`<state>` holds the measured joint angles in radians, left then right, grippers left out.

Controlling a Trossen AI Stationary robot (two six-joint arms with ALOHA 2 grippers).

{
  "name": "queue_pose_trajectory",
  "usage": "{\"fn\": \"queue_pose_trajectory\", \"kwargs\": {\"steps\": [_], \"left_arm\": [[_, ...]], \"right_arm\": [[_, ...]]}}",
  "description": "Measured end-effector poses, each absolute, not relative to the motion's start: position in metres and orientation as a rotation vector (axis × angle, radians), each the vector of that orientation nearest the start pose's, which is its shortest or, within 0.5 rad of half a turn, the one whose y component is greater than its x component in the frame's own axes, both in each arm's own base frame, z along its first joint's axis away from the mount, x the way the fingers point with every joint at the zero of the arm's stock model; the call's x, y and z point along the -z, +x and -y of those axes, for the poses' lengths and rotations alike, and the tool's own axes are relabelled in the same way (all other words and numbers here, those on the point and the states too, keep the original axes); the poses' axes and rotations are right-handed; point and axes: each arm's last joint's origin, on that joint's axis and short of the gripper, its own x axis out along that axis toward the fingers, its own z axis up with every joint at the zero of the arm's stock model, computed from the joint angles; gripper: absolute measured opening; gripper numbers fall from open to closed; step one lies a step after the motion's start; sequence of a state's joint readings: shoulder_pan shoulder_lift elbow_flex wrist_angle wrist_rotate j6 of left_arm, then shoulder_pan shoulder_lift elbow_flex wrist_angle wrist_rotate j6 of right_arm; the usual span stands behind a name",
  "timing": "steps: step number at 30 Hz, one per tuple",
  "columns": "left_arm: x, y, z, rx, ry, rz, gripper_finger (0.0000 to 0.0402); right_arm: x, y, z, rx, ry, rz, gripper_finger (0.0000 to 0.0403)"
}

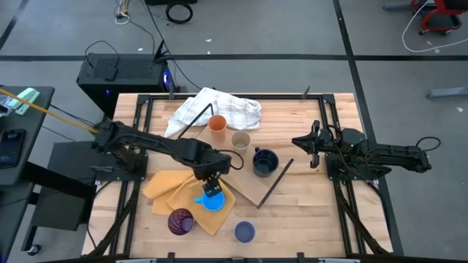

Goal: Stack small to large cups/mugs on shelf
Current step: Put the blue mug on the shelf

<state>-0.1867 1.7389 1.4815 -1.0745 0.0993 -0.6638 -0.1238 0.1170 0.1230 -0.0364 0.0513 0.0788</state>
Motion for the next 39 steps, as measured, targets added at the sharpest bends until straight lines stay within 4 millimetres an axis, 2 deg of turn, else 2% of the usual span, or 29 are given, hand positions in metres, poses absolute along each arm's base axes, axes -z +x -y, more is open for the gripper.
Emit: {"fn": "queue_pose_trajectory", "kwargs": {"steps": [4, 11, 15, 22, 31, 35, 39], "left_arm": [[-0.256, 0.339, 0.073, -0.173, -0.509, -1.371, 0.0274], [-0.250, 0.339, 0.089, -0.139, -0.471, -1.391, 0.0272], [-0.242, 0.340, 0.096, -0.186, -0.438, -1.410, 0.0271], [-0.225, 0.344, 0.100, -0.274, -0.448, -1.450, 0.0270], [-0.224, 0.345, 0.103, -0.267, -0.447, -1.444, 0.0269], [-0.224, 0.345, 0.103, -0.267, -0.446, -1.444, 0.0253], [-0.224, 0.345, 0.103, -0.264, -0.443, -1.445, 0.0212]], "right_arm": [[-0.193, 0.098, 0.014, 0.177, 0.080, -0.023, 0.0045], [-0.193, 0.098, 0.014, 0.177, 0.080, -0.023, 0.0045], [-0.193, 0.098, 0.014, 0.177, 0.080, -0.023, 0.0045], [-0.193, 0.098, 0.014, 0.176, 0.080, -0.024, 0.0045], [-0.193, 0.098, 0.014, 0.176, 0.080, -0.025, 0.0045], [-0.193, 0.098, 0.014, 0.176, 0.080, -0.025, 0.0045], [-0.193, 0.098, 0.014, 0.177, 0.080, -0.025, 0.0045]]}}
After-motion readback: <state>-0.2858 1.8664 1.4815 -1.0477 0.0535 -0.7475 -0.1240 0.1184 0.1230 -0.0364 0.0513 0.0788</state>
